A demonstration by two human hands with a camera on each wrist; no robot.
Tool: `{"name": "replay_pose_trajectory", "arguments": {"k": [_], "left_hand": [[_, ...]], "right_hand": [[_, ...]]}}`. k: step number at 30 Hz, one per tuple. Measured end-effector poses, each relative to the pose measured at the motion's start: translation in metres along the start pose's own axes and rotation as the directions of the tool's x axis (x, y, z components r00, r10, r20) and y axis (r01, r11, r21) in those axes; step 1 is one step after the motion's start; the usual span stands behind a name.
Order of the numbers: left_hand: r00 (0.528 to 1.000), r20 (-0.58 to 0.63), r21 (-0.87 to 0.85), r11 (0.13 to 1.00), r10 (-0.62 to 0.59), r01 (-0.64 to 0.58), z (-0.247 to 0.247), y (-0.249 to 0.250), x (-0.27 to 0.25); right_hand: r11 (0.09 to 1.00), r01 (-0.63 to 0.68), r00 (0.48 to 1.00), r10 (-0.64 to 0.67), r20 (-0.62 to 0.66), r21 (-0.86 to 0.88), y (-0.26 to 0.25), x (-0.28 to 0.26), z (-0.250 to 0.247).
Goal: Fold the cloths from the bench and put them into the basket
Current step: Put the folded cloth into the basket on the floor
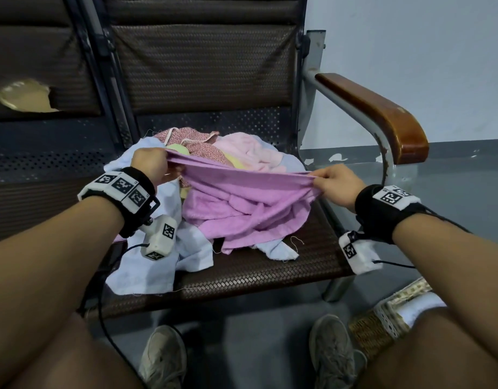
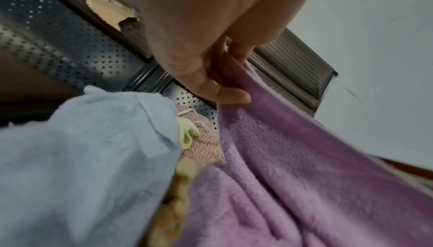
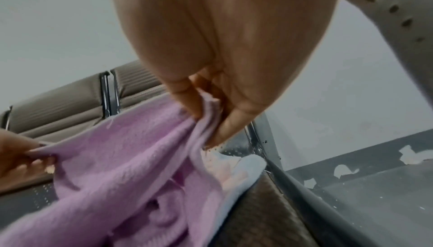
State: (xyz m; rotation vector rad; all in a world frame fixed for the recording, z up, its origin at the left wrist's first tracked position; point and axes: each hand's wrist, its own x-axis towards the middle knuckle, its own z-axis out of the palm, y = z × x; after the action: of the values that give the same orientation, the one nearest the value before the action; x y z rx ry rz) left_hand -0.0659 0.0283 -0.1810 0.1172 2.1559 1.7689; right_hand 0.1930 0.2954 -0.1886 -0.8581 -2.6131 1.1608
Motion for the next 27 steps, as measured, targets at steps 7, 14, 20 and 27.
{"name": "replay_pose_trajectory", "arguments": {"k": [7, 14, 20, 27], "left_hand": [[0.906, -0.039, 0.398, 0.838, 0.421, -0.373, 0.005, 0.023, -0.023], [0.867, 0.170, 0.024, 0.878, 0.468, -0.478, -0.012, 0.097, -0.037], [0.798, 0.172, -0.012, 0.811, 0.577, -0.584, -0.028, 0.144, -0.040], [0.753, 0.125, -0.064, 0.763, 0.646, -0.643, -0.046, 0.170, -0.045]], "right_hand": [[0.990, 0.040, 0.981, -0.065, -0.182, -0.136, -0.040, -0.002, -0.018], [0.983, 0.035, 0.954, -0.087, -0.288, -0.180, -0.096, -0.007, -0.071], [0.983, 0.163, 0.892, -0.186, -0.413, -0.091, -0.147, -0.011, -0.119], [0.966, 0.258, 0.898, -0.233, -0.372, 0.017, -0.166, -0.024, -0.154]]}}
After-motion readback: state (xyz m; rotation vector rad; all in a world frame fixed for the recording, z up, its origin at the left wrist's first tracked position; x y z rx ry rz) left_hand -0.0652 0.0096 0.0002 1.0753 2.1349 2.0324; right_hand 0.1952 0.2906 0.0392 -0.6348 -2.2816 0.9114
